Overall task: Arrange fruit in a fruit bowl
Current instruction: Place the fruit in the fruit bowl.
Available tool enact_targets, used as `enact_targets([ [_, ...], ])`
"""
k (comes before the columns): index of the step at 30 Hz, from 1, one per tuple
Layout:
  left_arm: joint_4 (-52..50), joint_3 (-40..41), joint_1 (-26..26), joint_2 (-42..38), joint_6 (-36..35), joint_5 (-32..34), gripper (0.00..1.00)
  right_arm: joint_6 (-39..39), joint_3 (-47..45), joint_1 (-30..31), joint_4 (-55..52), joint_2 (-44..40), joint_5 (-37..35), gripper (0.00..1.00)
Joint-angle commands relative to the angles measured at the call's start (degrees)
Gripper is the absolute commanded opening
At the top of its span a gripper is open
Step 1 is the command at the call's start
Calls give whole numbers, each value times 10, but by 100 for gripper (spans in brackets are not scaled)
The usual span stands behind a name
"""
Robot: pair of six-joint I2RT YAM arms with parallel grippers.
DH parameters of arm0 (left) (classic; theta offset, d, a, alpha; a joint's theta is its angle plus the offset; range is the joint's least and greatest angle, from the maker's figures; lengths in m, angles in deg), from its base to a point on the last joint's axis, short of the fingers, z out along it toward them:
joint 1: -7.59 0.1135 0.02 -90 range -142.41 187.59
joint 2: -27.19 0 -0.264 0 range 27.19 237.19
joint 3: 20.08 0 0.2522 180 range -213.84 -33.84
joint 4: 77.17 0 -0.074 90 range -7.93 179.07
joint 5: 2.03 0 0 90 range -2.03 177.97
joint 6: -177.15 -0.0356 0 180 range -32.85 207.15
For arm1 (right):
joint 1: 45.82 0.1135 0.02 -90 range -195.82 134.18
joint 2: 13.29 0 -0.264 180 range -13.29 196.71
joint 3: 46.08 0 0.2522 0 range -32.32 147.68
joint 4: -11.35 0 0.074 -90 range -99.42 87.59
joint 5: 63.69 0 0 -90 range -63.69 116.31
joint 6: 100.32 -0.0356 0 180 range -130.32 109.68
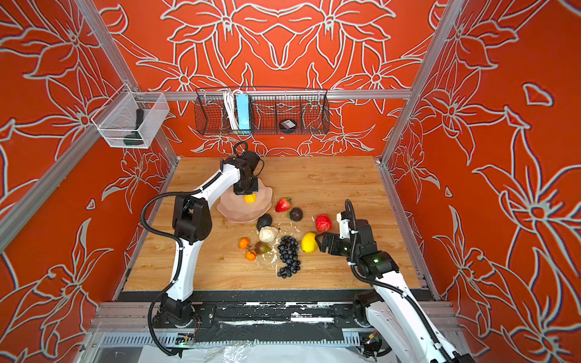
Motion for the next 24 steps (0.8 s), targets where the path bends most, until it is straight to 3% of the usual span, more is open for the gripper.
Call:
enact_targets([
  [1, -22, -7, 2, 5, 1, -4, 18, 2, 13, 5, -13, 2, -1, 92],
  [17, -21, 16, 2, -41, 0, -18, 42, 0, 20, 5, -13, 12, 1, 92],
  [24, 24, 106, 1, -137, 12, -25, 58, -4, 20, 5, -16, 15, -1, 92],
])
